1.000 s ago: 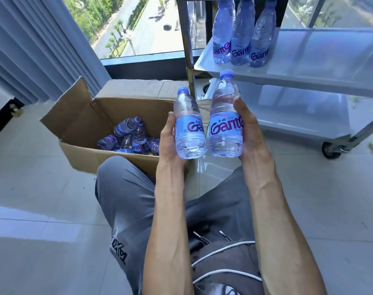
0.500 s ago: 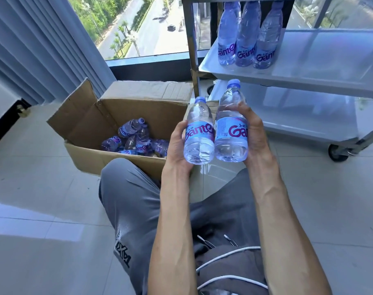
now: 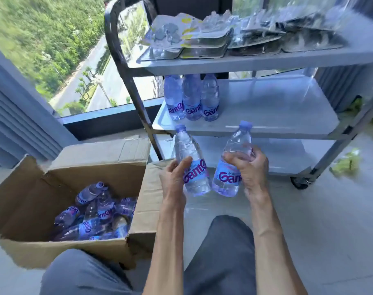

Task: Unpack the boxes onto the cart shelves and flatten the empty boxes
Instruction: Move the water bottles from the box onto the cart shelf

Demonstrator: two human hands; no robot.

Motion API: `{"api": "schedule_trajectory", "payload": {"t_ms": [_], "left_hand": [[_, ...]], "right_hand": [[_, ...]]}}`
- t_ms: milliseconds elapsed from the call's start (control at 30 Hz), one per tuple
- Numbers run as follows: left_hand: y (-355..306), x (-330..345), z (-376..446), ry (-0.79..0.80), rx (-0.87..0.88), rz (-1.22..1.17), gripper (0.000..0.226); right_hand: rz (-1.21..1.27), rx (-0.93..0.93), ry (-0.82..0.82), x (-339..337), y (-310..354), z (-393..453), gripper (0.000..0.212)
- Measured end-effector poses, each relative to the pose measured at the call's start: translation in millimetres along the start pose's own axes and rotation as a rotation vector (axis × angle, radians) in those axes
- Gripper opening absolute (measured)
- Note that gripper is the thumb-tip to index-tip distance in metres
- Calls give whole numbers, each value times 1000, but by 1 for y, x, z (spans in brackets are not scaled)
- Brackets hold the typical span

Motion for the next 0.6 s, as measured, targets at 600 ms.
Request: {"api": "schedule_trajectory", "payload": {"t_ms": [600], "left_hand": [[12,230,125,59,569,330,51]], "right_hand": [[-235,-404,-213,7,57,190,74]]}}
Point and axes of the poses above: each hand's wrist, its own z-axis towards the middle knuckle, its own x-axis out of the palm, y = z × x, the point moved 4 cm from there along z, towards the middle knuckle, and after that the axes turned 7 degrees about -y, right-handed, at the moved point
